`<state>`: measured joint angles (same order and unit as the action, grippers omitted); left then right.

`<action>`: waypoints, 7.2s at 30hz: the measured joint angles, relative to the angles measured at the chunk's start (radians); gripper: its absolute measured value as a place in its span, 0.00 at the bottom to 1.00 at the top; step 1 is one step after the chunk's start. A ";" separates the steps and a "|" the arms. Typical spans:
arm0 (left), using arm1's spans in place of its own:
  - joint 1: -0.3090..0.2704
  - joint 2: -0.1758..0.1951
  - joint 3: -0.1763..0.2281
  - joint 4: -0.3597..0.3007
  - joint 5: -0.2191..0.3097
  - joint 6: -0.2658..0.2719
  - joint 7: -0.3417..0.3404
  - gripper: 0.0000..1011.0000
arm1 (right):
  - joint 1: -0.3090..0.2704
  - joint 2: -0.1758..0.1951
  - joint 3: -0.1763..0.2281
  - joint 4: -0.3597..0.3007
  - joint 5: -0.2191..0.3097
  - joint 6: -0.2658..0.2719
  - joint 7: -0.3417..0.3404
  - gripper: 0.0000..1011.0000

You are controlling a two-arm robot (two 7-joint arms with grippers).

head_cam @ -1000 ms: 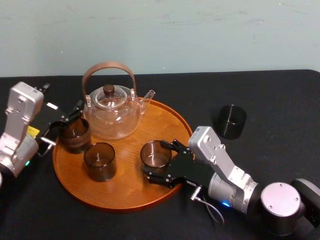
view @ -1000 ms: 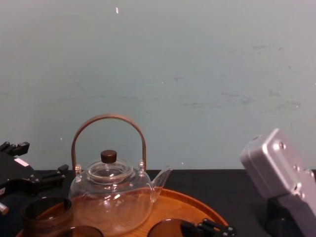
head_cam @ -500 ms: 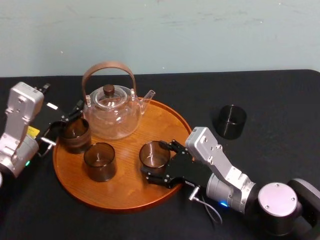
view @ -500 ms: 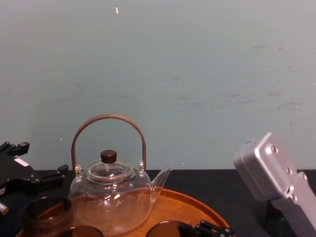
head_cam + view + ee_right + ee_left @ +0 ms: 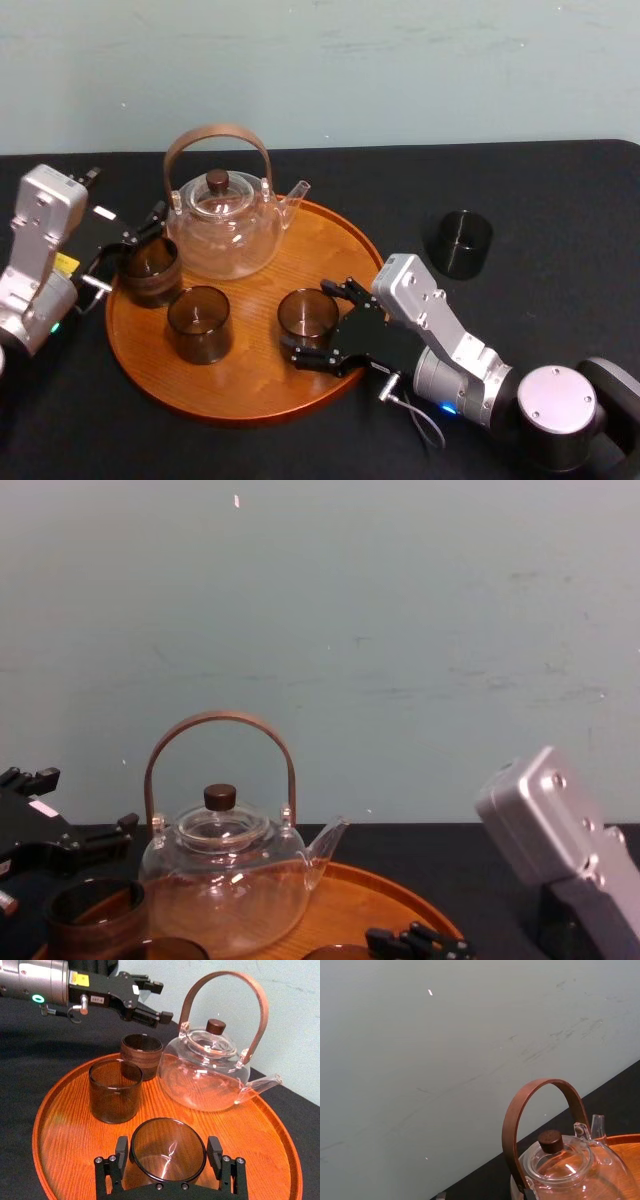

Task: Pick up the glass from the table and place it on the tray.

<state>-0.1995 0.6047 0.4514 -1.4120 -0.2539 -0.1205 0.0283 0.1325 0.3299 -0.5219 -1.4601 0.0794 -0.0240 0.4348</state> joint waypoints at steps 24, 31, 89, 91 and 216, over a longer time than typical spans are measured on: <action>0.000 0.000 0.000 0.000 0.000 0.000 0.000 0.99 | -0.130 0.107 0.181 -0.210 0.154 -0.103 -0.011 0.99; 0.000 0.000 0.000 0.000 0.000 0.000 0.000 0.99 | -0.207 0.148 0.279 -0.229 0.162 -0.087 -0.076 0.99; 0.000 0.000 0.000 0.000 0.000 0.000 0.000 0.99 | 0.029 0.046 0.288 0.170 0.091 -0.029 -0.064 0.99; 0.000 0.000 0.000 0.000 0.000 0.000 0.000 0.99 | 0.039 0.042 0.284 0.183 0.090 -0.031 -0.063 0.99; 0.000 0.000 0.000 0.000 0.000 0.000 0.000 0.99 | 0.167 0.015 0.137 0.111 0.193 -0.002 0.070 0.91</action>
<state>-0.1995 0.6047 0.4514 -1.4120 -0.2539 -0.1205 0.0283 0.3000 0.3445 -0.3845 -1.3494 0.2725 -0.0259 0.5048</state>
